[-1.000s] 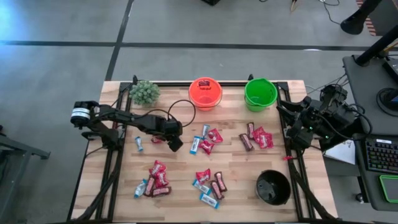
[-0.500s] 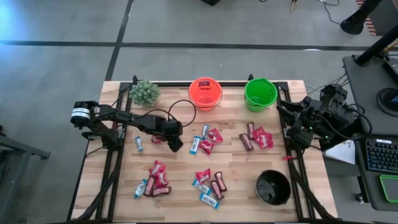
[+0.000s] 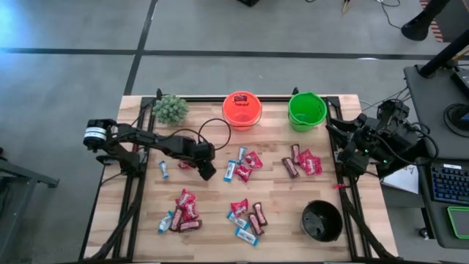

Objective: Organize candy in baskets
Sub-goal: Put the black chocolate into the green bucket

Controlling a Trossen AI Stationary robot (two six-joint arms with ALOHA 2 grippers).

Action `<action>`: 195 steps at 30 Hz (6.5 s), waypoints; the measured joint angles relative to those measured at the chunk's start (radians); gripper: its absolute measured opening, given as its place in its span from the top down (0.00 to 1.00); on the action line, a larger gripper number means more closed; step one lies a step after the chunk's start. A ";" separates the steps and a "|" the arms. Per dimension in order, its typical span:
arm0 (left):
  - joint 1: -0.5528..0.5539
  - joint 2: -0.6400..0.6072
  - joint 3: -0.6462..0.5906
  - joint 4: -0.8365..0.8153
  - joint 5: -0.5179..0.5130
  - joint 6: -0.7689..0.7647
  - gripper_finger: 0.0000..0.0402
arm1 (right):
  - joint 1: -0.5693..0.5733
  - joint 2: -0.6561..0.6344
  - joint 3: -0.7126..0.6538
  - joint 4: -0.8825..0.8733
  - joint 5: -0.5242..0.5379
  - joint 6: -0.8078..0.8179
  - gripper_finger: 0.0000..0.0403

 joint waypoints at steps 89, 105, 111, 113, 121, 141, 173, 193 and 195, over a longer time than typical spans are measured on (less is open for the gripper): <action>0.085 -0.328 0.030 0.722 0.036 0.188 1.00 | -0.260 0.170 0.001 0.009 -0.369 0.291 0.50; 0.177 -0.327 0.272 0.423 0.057 0.330 1.00 | -0.783 0.557 0.045 0.373 -1.027 0.453 0.50; 0.206 -0.318 0.272 0.376 0.059 0.335 1.00 | -0.839 0.701 0.185 0.330 -1.147 0.407 0.50; 0.217 -0.307 0.270 0.372 0.071 0.337 1.00 | -0.858 0.744 0.246 0.308 -1.164 0.385 0.50; 0.226 -0.234 0.270 0.408 0.165 0.341 1.00 | -0.934 0.899 0.463 0.023 -1.171 0.365 0.50; 0.227 -0.246 0.270 0.418 0.197 0.400 1.00 | -1.021 1.017 0.571 -0.058 -1.147 0.399 0.50; 0.233 -0.267 0.270 0.443 0.215 0.445 1.00 | -1.040 1.018 0.570 0.011 -1.201 0.446 0.61; 0.242 -0.266 0.270 0.448 0.213 0.438 1.00 | -1.047 1.018 0.570 0.030 -1.201 0.446 0.97; 0.242 -0.266 0.270 0.448 0.213 0.434 1.00 | -1.047 1.018 0.570 0.030 -1.201 0.446 0.97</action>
